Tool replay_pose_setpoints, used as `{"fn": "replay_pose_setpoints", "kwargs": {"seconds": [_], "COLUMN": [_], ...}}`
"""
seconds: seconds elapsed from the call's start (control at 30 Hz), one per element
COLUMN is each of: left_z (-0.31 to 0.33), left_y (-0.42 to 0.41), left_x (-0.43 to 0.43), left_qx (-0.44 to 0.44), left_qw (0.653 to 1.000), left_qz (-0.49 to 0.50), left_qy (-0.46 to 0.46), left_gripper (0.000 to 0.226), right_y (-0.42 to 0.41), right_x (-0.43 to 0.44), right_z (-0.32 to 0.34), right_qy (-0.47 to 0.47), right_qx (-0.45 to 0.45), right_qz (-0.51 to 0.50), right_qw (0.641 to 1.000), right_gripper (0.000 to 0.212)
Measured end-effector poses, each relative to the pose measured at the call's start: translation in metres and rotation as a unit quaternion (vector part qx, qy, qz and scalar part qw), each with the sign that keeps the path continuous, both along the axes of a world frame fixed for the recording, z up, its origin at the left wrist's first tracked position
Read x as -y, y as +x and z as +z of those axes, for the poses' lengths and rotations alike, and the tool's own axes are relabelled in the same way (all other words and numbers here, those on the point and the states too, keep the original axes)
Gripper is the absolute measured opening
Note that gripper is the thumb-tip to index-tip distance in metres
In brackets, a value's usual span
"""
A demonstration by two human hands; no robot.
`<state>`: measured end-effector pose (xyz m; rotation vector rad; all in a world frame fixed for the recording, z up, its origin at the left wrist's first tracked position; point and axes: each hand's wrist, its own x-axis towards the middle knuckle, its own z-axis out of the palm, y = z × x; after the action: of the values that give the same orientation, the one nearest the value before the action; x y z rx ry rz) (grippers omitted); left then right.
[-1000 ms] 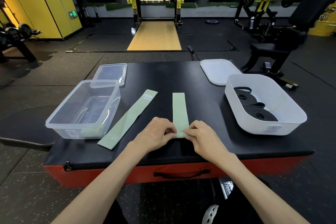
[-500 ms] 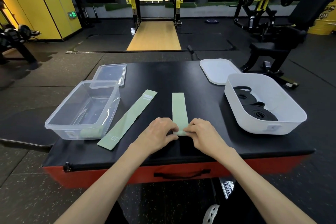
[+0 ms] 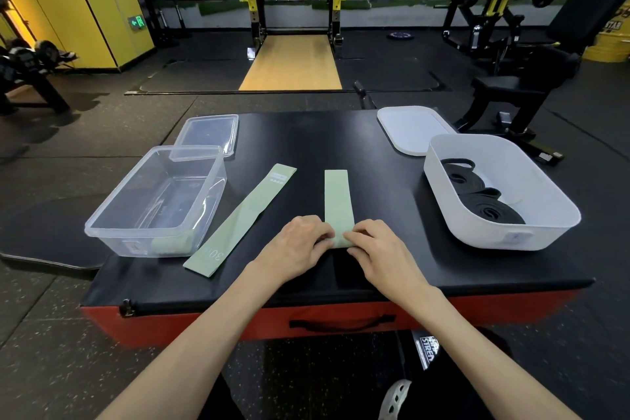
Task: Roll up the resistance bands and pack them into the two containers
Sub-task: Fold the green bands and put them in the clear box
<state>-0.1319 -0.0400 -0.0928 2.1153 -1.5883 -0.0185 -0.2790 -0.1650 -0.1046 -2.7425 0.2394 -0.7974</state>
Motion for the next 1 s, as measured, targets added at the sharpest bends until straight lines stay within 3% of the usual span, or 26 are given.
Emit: {"fn": "replay_pose_setpoints", "kwargs": {"seconds": [0.37,1.0], "left_z": [-0.005,-0.003], "left_y": [-0.006,0.013], "left_x": [-0.002,0.012], "left_qx": [0.022,0.004], "left_qw": [0.997,1.000], "left_qz": [0.004,0.004], "left_qy": [-0.067,0.012], "left_gripper": [0.014,0.016], "right_y": [0.009,0.013], "right_x": [0.008,0.005], "right_z": [-0.001,0.002], "right_qy": [0.016,0.007], "right_qx": [0.002,-0.013], "right_qz": [0.000,-0.019], "right_qw": [1.000,1.000], "right_gripper": [0.016,0.014]}}
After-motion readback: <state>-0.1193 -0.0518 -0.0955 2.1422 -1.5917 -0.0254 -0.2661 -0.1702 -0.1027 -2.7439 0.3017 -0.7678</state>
